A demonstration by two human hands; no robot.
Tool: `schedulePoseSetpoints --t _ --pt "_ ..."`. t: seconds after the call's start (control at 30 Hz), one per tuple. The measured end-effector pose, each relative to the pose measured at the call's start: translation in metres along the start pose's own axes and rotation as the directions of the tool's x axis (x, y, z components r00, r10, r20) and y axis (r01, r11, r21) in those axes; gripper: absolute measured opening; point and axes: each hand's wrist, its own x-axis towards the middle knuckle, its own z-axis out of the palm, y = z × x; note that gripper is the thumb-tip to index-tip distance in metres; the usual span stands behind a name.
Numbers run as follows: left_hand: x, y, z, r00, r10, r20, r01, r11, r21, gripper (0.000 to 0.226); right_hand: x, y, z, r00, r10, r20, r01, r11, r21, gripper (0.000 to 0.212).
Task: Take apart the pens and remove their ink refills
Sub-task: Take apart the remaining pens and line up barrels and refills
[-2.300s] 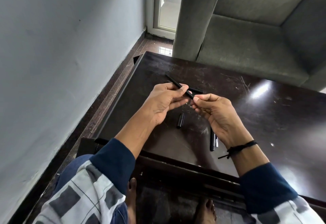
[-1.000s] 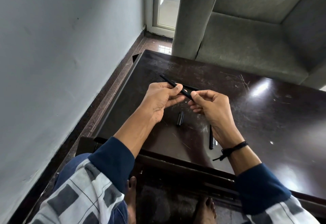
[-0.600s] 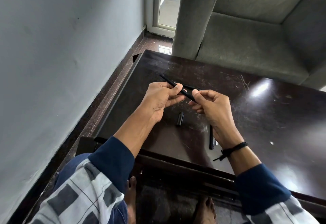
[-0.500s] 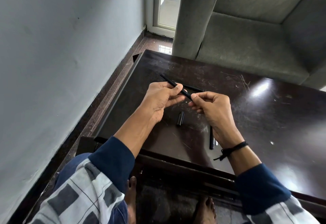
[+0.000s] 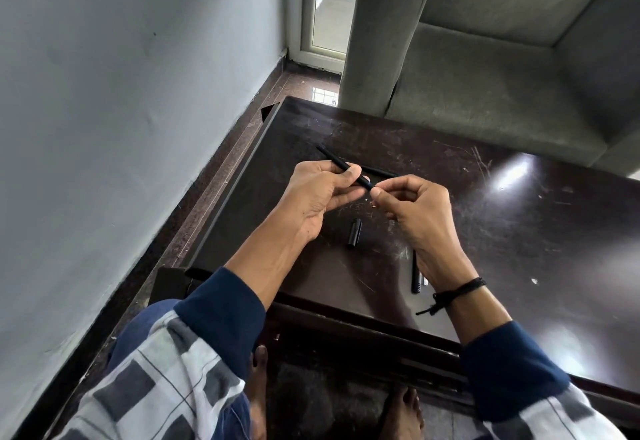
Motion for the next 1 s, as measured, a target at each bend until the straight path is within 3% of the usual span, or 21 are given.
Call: schedulePoseSetpoints --t 0.2,0.4,0.63,0.83,1.0 --pt "-0.0008 0.0012 0.0 1.0 0.008 -0.009 -0.008 1.0 -0.006 0.009 -0.0012 -0.0021 0.001 0.999 0.032 0.013 -0.032 0.999 0.038 0.016" --pt "-0.0021 0.0007 0.0004 1.0 0.004 -0.004 -0.004 1.0 0.009 0.008 -0.0003 -0.0004 0.0 1.0 0.014 0.012 -0.014 1.0 0.024 0.004" --pt "-0.0011 0.0025 -0.0008 1.0 0.007 -0.027 -0.007 1.0 -0.01 0.008 -0.002 -0.0032 0.001 0.999 0.044 0.014 -0.044 0.997 0.057 0.021" --pt "-0.0018 0.0012 0.0003 1.0 -0.002 -0.017 0.002 1.0 0.004 0.008 -0.0012 0.0015 0.0007 1.0 0.018 -0.01 -0.018 1.0 0.012 0.006" --pt "-0.0016 0.0003 0.0016 1.0 -0.002 -0.005 0.002 1.0 0.0 0.009 -0.0024 -0.0014 0.0007 1.0 0.022 -0.006 -0.022 1.0 0.017 0.017"
